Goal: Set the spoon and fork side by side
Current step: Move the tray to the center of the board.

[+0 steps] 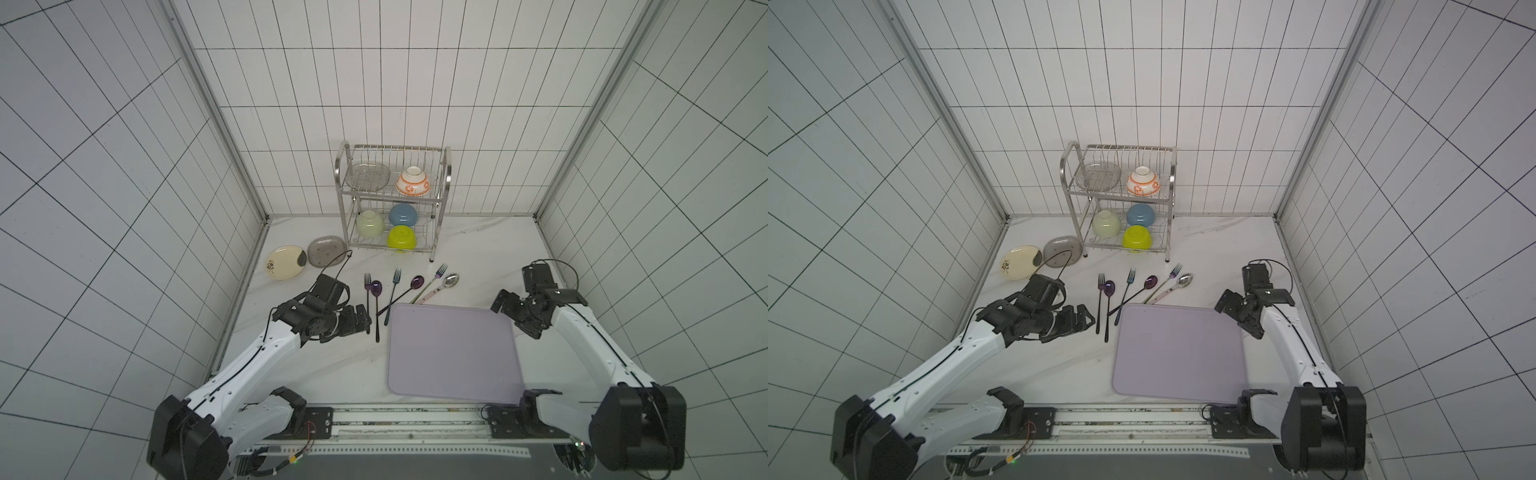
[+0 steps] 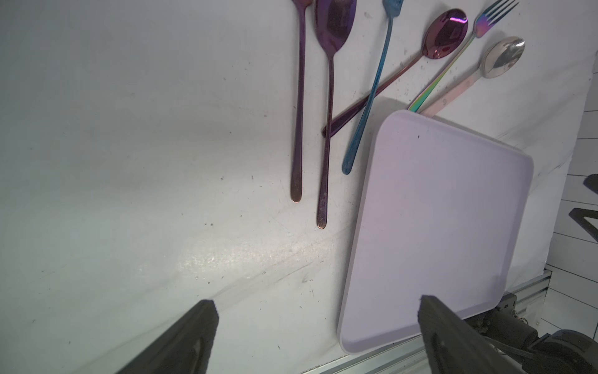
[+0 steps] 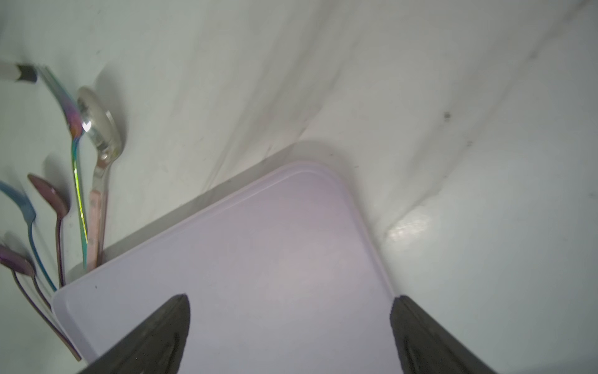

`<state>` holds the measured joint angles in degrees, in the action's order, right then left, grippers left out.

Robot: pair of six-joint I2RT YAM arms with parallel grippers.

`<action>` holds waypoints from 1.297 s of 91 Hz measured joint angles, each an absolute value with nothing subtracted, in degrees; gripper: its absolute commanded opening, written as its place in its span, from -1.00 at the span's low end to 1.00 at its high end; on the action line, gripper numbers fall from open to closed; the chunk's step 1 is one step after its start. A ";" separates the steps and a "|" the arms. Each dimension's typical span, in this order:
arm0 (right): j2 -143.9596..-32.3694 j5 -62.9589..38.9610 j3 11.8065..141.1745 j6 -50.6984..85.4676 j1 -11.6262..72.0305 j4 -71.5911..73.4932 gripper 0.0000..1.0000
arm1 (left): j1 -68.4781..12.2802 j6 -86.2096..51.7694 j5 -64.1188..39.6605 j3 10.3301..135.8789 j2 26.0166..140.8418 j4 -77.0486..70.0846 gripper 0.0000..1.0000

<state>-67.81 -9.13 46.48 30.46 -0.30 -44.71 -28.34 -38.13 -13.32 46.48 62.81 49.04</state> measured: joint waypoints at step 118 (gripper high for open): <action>-80.82 -32.40 38.28 30.00 2.98 -23.16 0.81 | -23.97 -41.30 -2.79 46.98 68.40 49.98 0.41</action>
